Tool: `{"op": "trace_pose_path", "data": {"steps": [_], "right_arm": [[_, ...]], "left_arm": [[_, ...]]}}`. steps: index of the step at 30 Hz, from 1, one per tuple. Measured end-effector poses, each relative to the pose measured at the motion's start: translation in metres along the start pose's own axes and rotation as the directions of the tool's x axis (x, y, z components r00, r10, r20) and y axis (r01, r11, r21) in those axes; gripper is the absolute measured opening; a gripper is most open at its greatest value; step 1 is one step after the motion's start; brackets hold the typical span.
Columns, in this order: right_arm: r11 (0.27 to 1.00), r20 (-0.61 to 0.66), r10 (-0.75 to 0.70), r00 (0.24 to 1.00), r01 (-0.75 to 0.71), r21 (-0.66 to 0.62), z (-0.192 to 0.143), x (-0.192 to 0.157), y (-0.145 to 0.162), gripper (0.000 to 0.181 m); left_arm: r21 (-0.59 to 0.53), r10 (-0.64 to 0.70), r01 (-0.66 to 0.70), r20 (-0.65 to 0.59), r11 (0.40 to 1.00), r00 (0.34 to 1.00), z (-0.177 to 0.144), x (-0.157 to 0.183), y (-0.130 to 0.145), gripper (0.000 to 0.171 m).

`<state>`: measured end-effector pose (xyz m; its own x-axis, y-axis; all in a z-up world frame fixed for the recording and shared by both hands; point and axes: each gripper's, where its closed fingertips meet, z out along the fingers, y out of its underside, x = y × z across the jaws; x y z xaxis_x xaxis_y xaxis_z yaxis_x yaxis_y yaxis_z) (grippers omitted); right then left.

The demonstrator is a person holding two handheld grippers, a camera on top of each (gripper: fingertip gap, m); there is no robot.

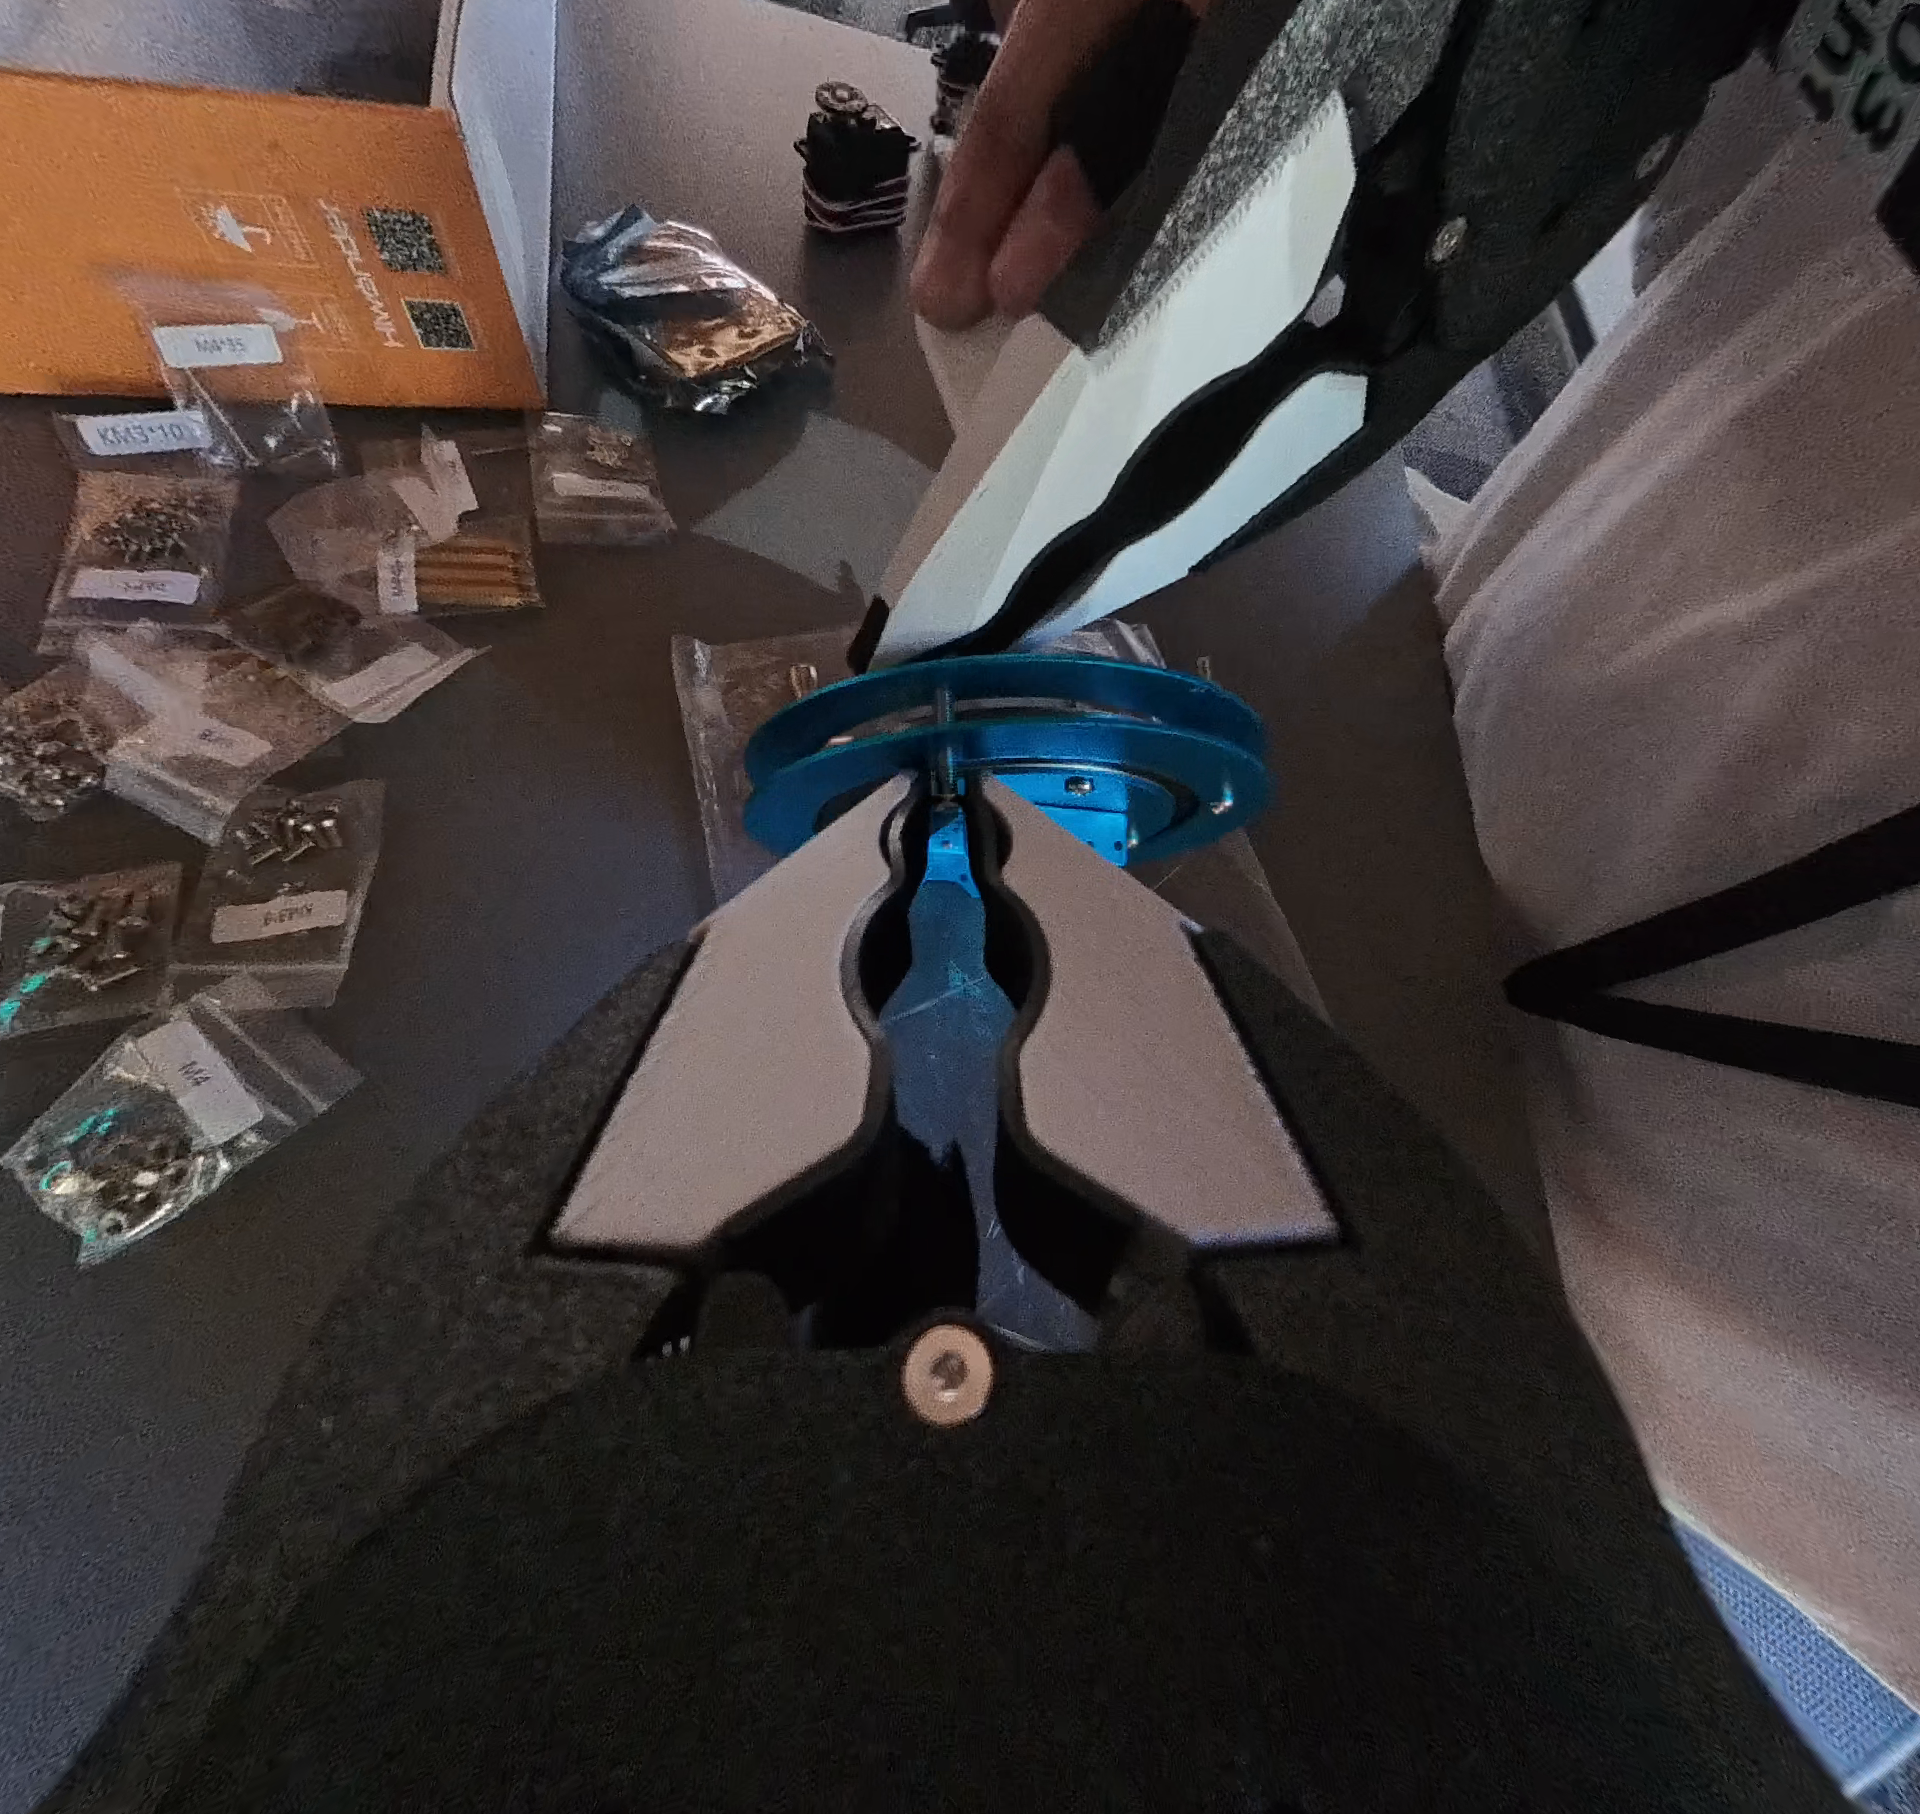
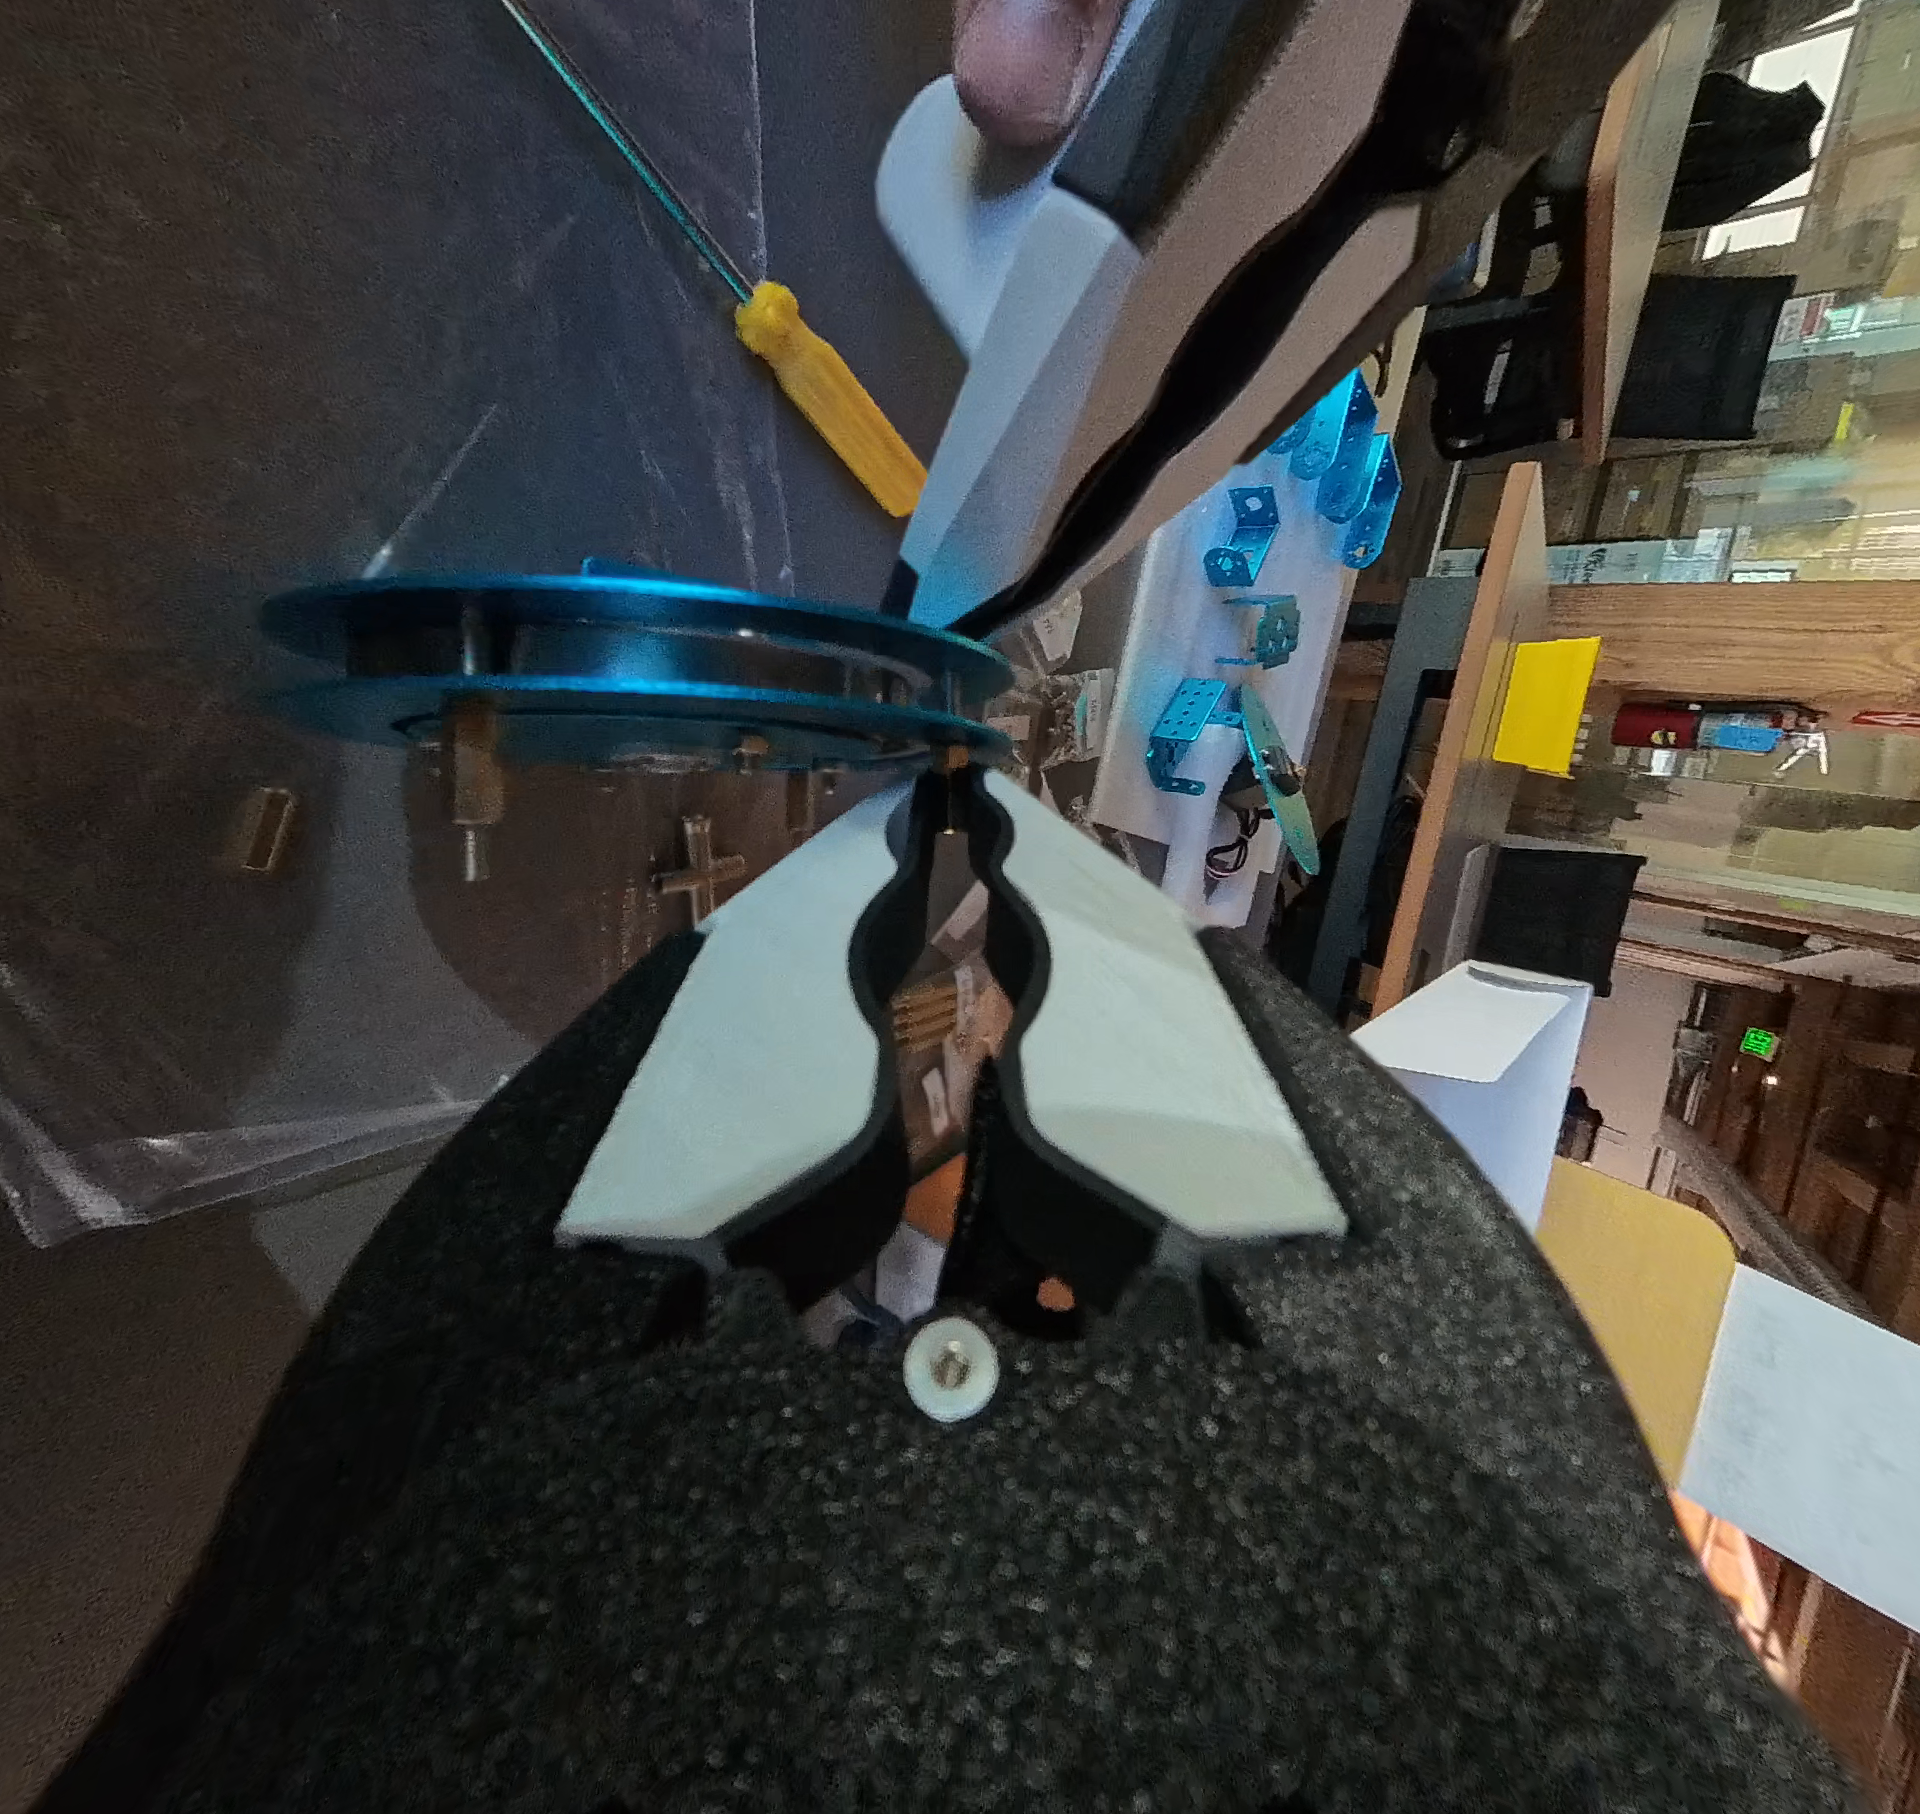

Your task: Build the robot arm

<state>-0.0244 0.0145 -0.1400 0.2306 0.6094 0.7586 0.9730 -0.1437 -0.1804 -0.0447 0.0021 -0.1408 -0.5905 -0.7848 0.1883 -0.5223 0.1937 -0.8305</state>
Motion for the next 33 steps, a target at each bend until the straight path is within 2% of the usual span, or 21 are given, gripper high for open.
{"op": "trace_pose_path", "data": {"steps": [5, 7, 9, 10, 12, 13, 14, 15, 17, 18, 19, 20, 21, 23, 25, 26, 27, 29, 30, 32, 33], "right_arm": [[0.998, -0.081, -0.070, 0.994, 0.070, -0.009, -0.001, 0.002, 0.001, 0.004], [0.987, -0.151, -0.161, 0.975, 0.158, -0.031, -0.002, 0.005, 0.000, 0.003], [0.977, -0.176, -0.213, 0.961, 0.205, -0.061, 0.000, 0.007, 0.003, 0.004], [0.988, -0.123, -0.153, 0.980, 0.148, -0.047, 0.001, 0.006, 0.004, 0.003], [0.992, 0.143, 0.125, 0.982, -0.127, 0.006, -0.002, -0.003, 0.003, 0.003], [0.957, 0.314, 0.278, 0.908, -0.290, -0.008, -0.005, -0.009, 0.001, 0.004], [0.896, 0.472, 0.410, 0.781, -0.440, -0.050, -0.009, -0.014, -0.002, 0.004], [0.812, 0.613, 0.517, 0.597, -0.568, -0.131, -0.014, -0.018, -0.004, 0.004], [0.557, 0.775, 0.630, 0.044, -0.722, -0.412, -0.027, -0.022, -0.012, 0.004], [0.455, 0.775, 0.614, -0.152, -0.734, -0.504, -0.027, -0.021, -0.013, 0.004], [0.409, 0.769, 0.587, -0.254, -0.727, -0.552, -0.027, -0.022, -0.013, 0.005], [0.412, 0.781, 0.566, -0.263, -0.730, -0.545, -0.028, -0.024, -0.014, 0.004], [0.460, 0.808, 0.567, -0.161, -0.752, -0.473, -0.028, -0.024, -0.014, 0.005], [0.645, 0.793, 0.559, 0.242, -0.728, -0.232, -0.023, -0.024, -0.010, 0.006], [0.845, 0.582, 0.443, 0.682, -0.534, -0.019, -0.018, -0.014, -0.001, 0.014], [0.919, 0.466, 0.328, 0.822, -0.391, 0.043, -0.019, -0.012, -0.001, 0.010], [0.966, 0.359, 0.212, 0.909, -0.250, 0.062, -0.020, -0.011, -0.002, 0.007], [0.998, 0.200, 0.044, 0.979, -0.050, 0.023, -0.016, -0.008, 0.000, 0.006], [1.000, 0.190, 0.025, 0.981, -0.025, 0.002, -0.015, -0.007, 0.000, 0.006], [0.985, 0.336, 0.172, 0.926, -0.173, -0.030, -0.017, -0.011, -0.001, 0.004], [0.951, 0.446, 0.297, 0.845, -0.304, -0.058, -0.019, -0.013, -0.003, 0.004]], "left_arm": [[0.037, -0.027, 0.029, -0.037, 0.999, 0.999, 0.001, 0.000, -0.003, 0.005], [0.044, -0.033, 0.035, -0.051, 0.998, 0.998, 0.000, 0.001, -0.004, 0.004], [0.038, 0.049, -0.049, 0.009, 0.998, 0.999, 0.001, 0.000, -0.004, 0.004], [0.018, 0.137, -0.138, 0.063, 0.990, 0.989, 0.002, 0.000, -0.004, 0.004], [-0.068, 0.329, -0.322, 0.188, 0.944, 0.925, 0.002, -0.001, -0.004, 0.004], [-0.111, 0.400, -0.385, 0.235, 0.916, 0.886, 0.002, -0.001, -0.005, 0.004], [-0.148, 0.456, -0.431, 0.271, 0.890, 0.848, 0.003, 0.000, -0.005, 0.003], [-0.173, 0.499, -0.468, 0.291, 0.867, 0.816, 0.004, 0.001, -0.005, 0.003], [-0.199, 0.540, -0.502, 0.301, 0.842, 0.786, 0.006, 0.007, -0.005, 0.003], [-0.223, 0.557, -0.510, 0.315, 0.831, 0.769, 0.006, 0.005, -0.004, 0.003], [-0.232, 0.564, -0.515, 0.325, 0.825, 0.759, 0.006, 0.003, -0.004, 0.003], [-0.222, 0.558, -0.512, 0.326, 0.830, 0.763, 0.007, 0.003, -0.004, 0.003], [-0.212, 0.540, -0.497, 0.316, 0.842, 0.780, 0.007, 0.004, -0.004, 0.003], [-0.193, 0.514, -0.476, 0.314, 0.858, 0.798, 0.006, 0.002, -0.005, 0.003], [-0.180, 0.484, -0.450, 0.300, 0.875, 0.822, 0.006, 0.002, -0.006, 0.003], [-0.173, 0.475, -0.443, 0.293, 0.880, 0.830, 0.006, 0.003, -0.006, 0.003], [-0.172, 0.477, -0.445, 0.295, 0.879, 0.828, 0.006, 0.003, -0.006, 0.003], [-0.191, 0.489, -0.451, 0.305, 0.872, 0.817, 0.006, 0.002, -0.006, 0.003], [-0.193, 0.497, -0.459, 0.304, 0.867, 0.812, 0.006, 0.003, -0.005, 0.003], [-0.189, 0.516, -0.480, 0.300, 0.857, 0.802, 0.007, 0.006, -0.005, 0.003], [-0.195, 0.532, -0.495, 0.308, 0.846, 0.789, 0.007, 0.007, -0.005, 0.003]]}}
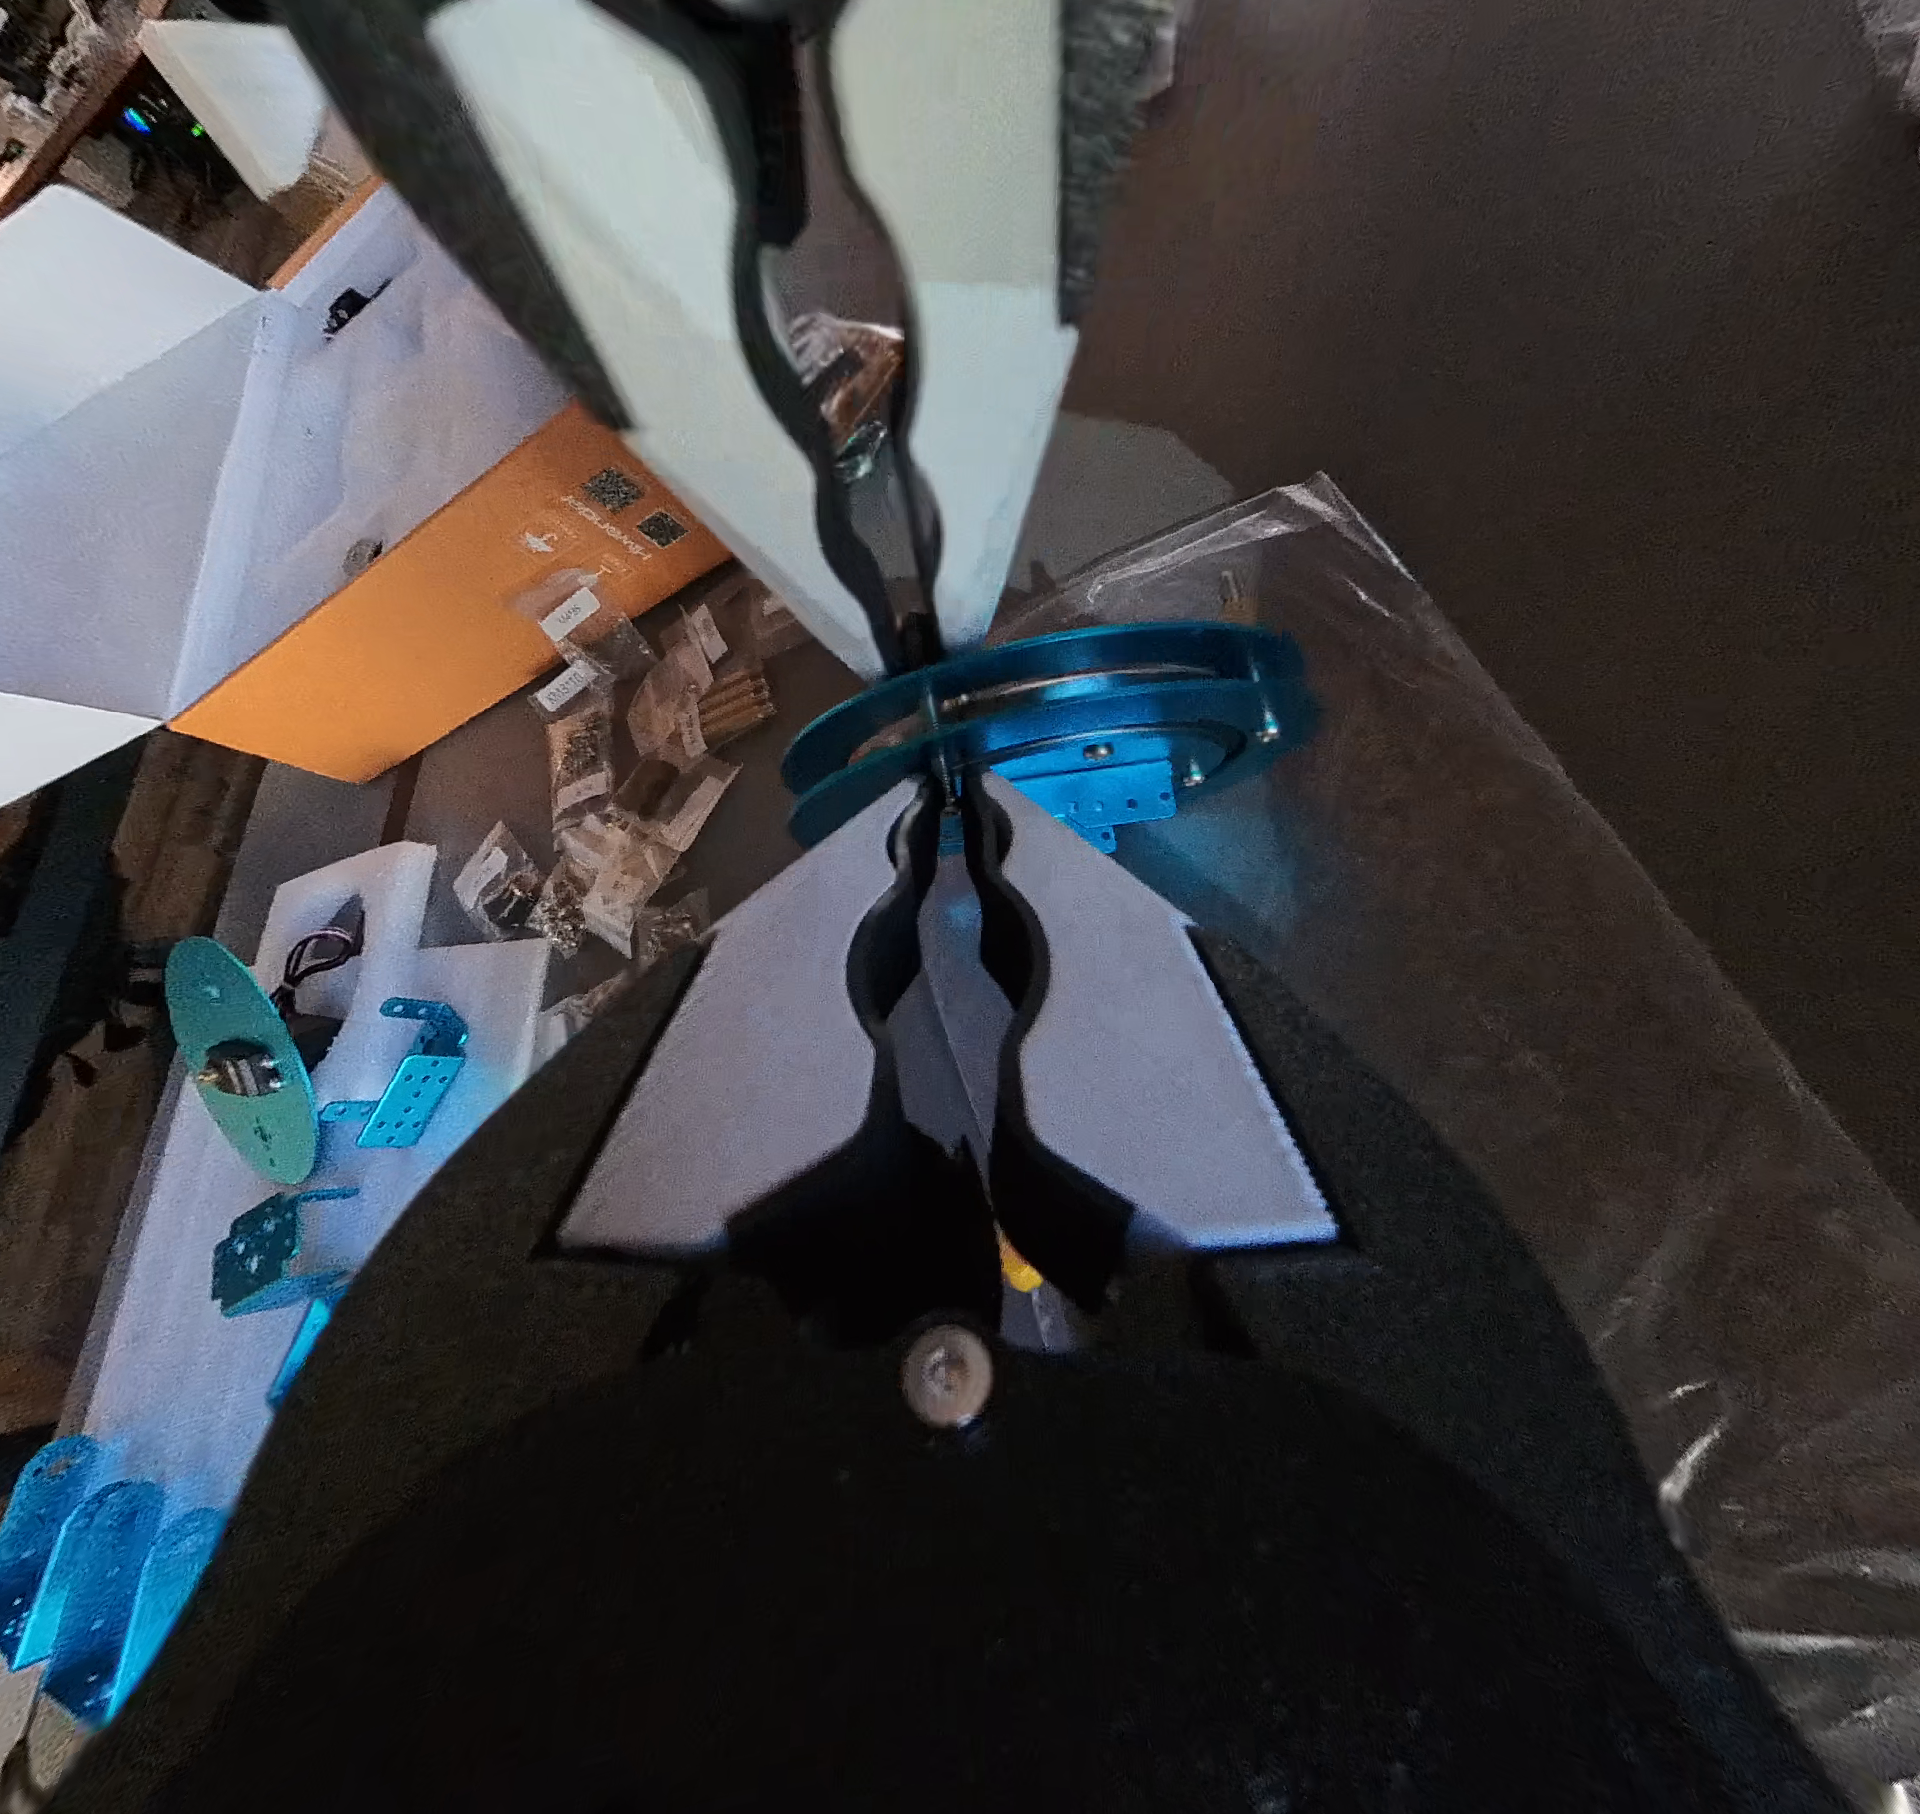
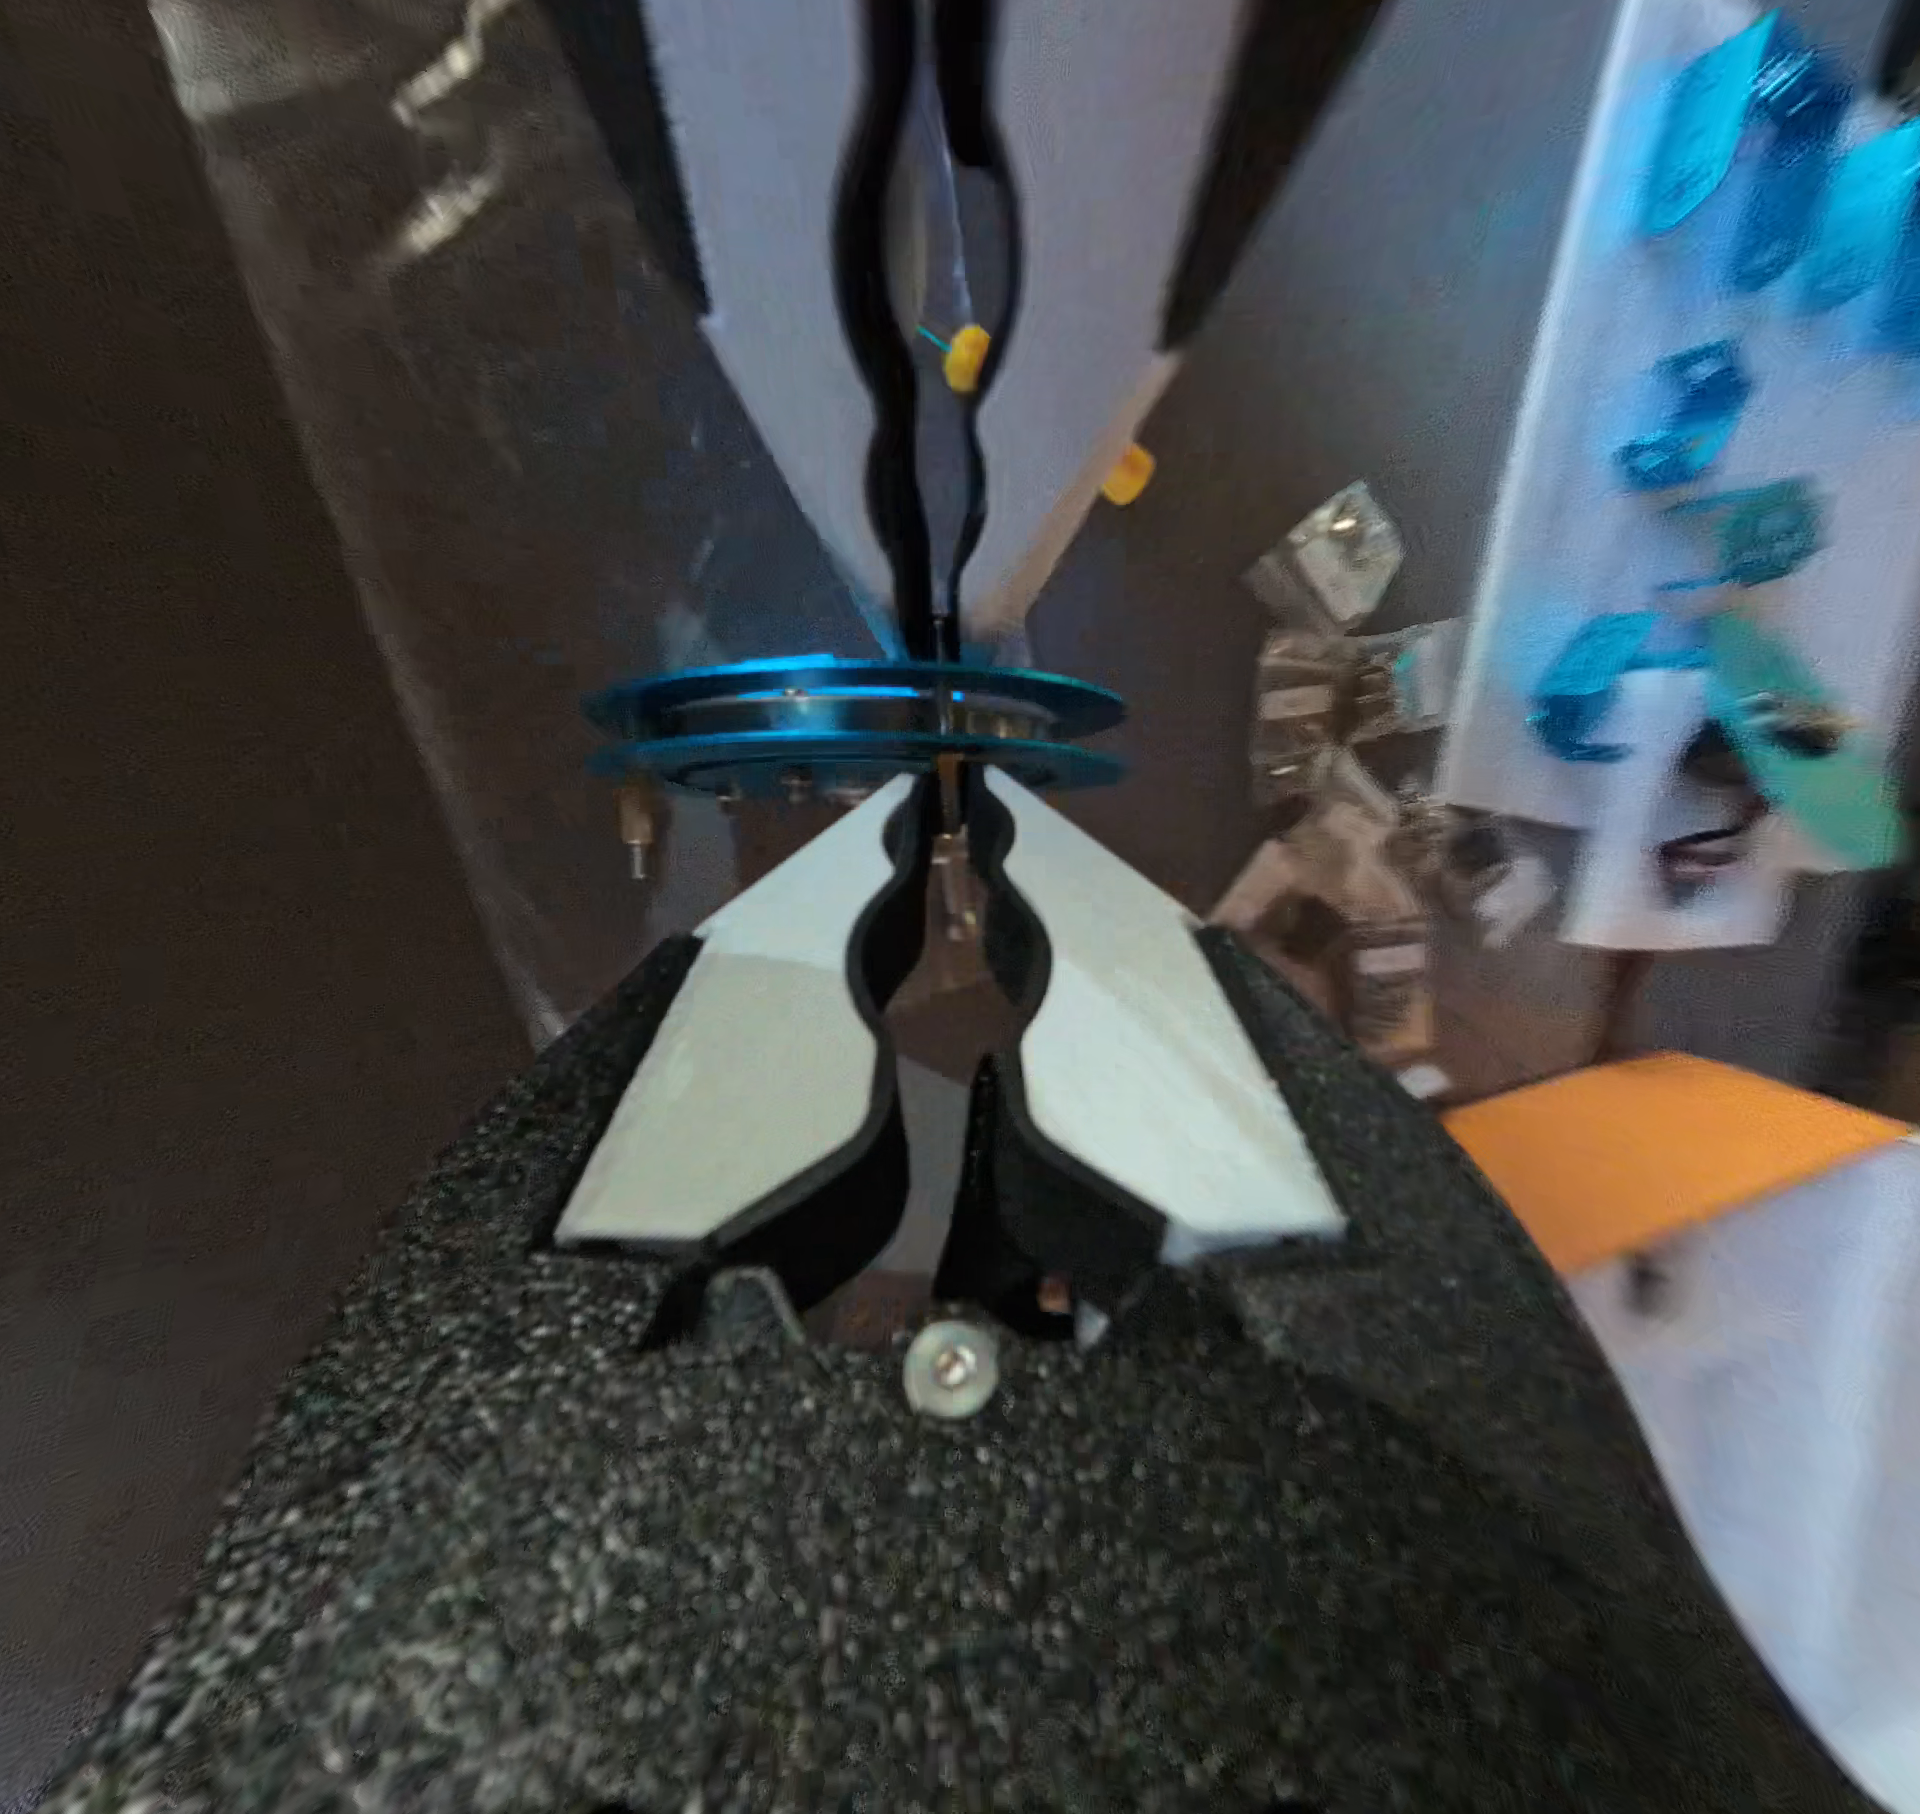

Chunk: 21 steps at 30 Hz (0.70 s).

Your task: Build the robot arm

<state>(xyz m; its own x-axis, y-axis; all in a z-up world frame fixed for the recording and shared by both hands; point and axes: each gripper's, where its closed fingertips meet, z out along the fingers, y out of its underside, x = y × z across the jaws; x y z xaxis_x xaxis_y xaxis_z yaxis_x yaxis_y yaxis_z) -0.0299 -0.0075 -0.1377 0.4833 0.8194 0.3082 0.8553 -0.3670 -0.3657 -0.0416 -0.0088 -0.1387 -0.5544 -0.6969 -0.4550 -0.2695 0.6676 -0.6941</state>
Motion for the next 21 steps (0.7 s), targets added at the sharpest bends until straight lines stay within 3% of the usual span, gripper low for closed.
{"op": "trace_pose_path", "data": {"steps": [1, 2, 3, 4, 6, 7, 8, 9, 11, 12, 13, 15, 17, 19, 21], "right_arm": [[0.988, 0.128, 0.153, 0.980, -0.157, 0.016, 0.000, -0.001, 0.001, 0.004], [0.943, 0.275, 0.317, 0.908, -0.331, 0.008, 0.001, -0.003, 0.000, 0.004], [0.871, 0.438, 0.454, 0.776, -0.490, -0.035, -0.001, -0.007, -0.001, 0.004], [0.777, 0.582, 0.558, 0.591, -0.618, -0.117, -0.003, -0.012, -0.003, 0.004], [0.614, 0.734, 0.630, 0.255, -0.741, -0.270, -0.007, -0.019, -0.006, 0.004], [0.589, 0.762, 0.621, 0.183, -0.751, -0.300, -0.008, -0.022, -0.008, 0.004], [0.602, 0.769, 0.607, 0.200, -0.747, -0.280, -0.009, -0.024, -0.008, 0.005], [0.663, 0.752, 0.577, 0.320, -0.721, -0.201, -0.008, -0.024, -0.008, 0.005], [0.828, 0.563, 0.461, 0.686, -0.561, 0.006, -0.003, -0.017, -0.004, 0.010], [0.902, 0.403, 0.370, 0.837, -0.427, 0.060, -0.001, -0.013, 0.000, 0.017], [0.957, 0.238, 0.251, 0.938, -0.277, 0.084, 0.000, -0.009, 0.003, 0.019], [0.997, -0.044, 0.008, 0.999, -0.005, 0.077, -0.002, -0.006, -0.001, 0.005], [0.984, -0.221, -0.176, 0.959, 0.176, -0.023, -0.002, -0.004, -0.002, 0.006], [0.973, -0.264, -0.231, 0.937, 0.216, -0.087, -0.002, 0.000, -0.001, 0.005], [0.998, -0.117, -0.037, 0.992, 0.031, -0.047, 0.000, 0.003, 0.002, 0.004]], "left_arm": [[-0.008, 0.024, -0.024, 0.027, 1.000, 0.999, 0.001, -0.002, 0.000, 0.003], [-0.021, 0.051, -0.050, 0.052, 0.999, 0.997, 0.001, -0.003, 0.001, 0.003], [-0.028, 0.068, -0.067, 0.059, 0.997, 0.996, 0.001, -0.003, 0.000, 0.003], [-0.028, 0.077, -0.076, 0.059, 0.997, 0.995, 0.001, -0.001, -0.001, 0.003], [-0.025, 0.079, -0.077, 0.058, 0.997, 0.995, 0.001, 0.000, -0.002, 0.003], [-0.020, 0.070, -0.069, 0.054, 0.997, 0.996, 0.001, 0.000, -0.002, 0.003], [-0.017, 0.062, -0.061, 0.049, 0.998, 0.997, 0.001, 0.000, -0.002, 0.003], [-0.013, 0.052, -0.051, 0.042, 0.999, 0.998, 0.001, 0.000, -0.002, 0.003], [-0.002, 0.015, -0.015, 0.022, 1.000, 1.000, 0.001, 0.000, -0.002, 0.003], [0.006, -0.012, 0.012, 0.004, 1.000, 1.000, 0.001, 0.000, -0.003, 0.003], [0.014, -0.038, 0.038, -0.013, 0.999, 0.999, 0.001, 0.000, -0.003, 0.003], [0.017, -0.070, 0.071, -0.030, 0.997, 0.997, 0.002, 0.000, -0.002, 0.003], [0.016, -0.087, 0.088, -0.037, 0.996, 0.996, 0.001, -0.001, -0.001, 0.003], [0.021, -0.081, 0.081, -0.026, 0.996, 0.996, 0.001, -0.002, -0.001, 0.003], [0.028, -0.039, 0.039, 0.003, 0.999, 0.999, 0.002, -0.002, -0.002, 0.003]]}}
